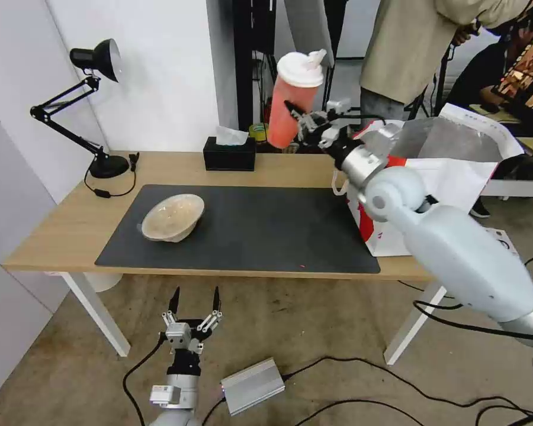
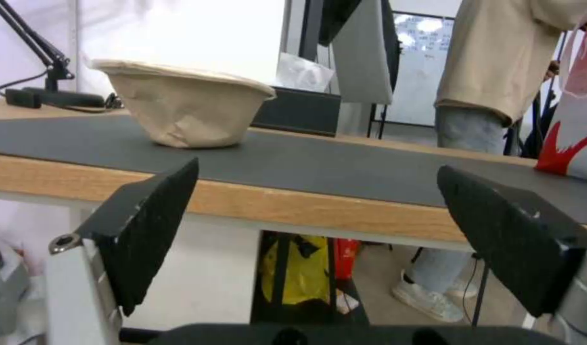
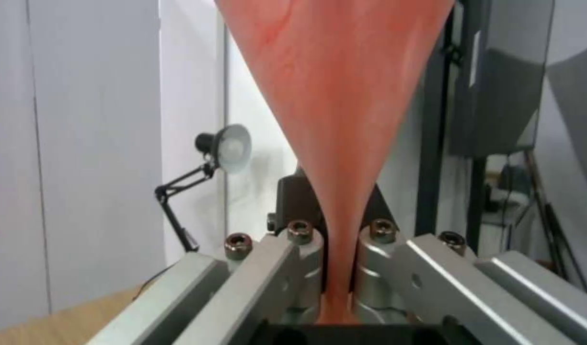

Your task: Pick up the trash from the table and place it into the takeout bag.

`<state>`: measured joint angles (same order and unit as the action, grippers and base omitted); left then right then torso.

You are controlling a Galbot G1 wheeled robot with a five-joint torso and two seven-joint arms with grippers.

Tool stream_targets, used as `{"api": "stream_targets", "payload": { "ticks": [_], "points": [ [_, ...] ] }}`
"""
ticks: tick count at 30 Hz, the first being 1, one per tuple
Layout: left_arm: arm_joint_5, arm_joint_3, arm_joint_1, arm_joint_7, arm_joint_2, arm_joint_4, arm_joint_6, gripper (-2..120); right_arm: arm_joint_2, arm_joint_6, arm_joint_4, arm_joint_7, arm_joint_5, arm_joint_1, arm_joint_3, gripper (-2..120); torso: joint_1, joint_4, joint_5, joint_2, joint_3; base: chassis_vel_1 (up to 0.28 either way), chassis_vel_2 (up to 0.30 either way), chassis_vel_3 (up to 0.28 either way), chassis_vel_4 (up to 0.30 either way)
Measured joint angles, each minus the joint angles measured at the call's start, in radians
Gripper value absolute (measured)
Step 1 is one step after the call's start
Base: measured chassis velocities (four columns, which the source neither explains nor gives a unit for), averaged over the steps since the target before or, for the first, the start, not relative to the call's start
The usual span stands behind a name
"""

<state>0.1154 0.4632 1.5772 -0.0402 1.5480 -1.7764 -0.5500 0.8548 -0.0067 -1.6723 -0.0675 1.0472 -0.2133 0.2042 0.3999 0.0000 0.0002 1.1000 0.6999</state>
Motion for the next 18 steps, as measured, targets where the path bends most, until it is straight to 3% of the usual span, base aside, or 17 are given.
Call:
{"api": "stream_targets", "payload": {
  "ticks": [18],
  "points": [
    [0.000, -0.005, -0.002, -0.005, -0.021, -0.001, -0.002, 100, -0.187, 0.000, -0.105, -0.003, 0.053, -0.025, -0.075, 2, 0.000, 0.0000, -0.0001, 0.000, 0.000, 0.000, 0.000, 0.000, 0.000]
  ]
}}
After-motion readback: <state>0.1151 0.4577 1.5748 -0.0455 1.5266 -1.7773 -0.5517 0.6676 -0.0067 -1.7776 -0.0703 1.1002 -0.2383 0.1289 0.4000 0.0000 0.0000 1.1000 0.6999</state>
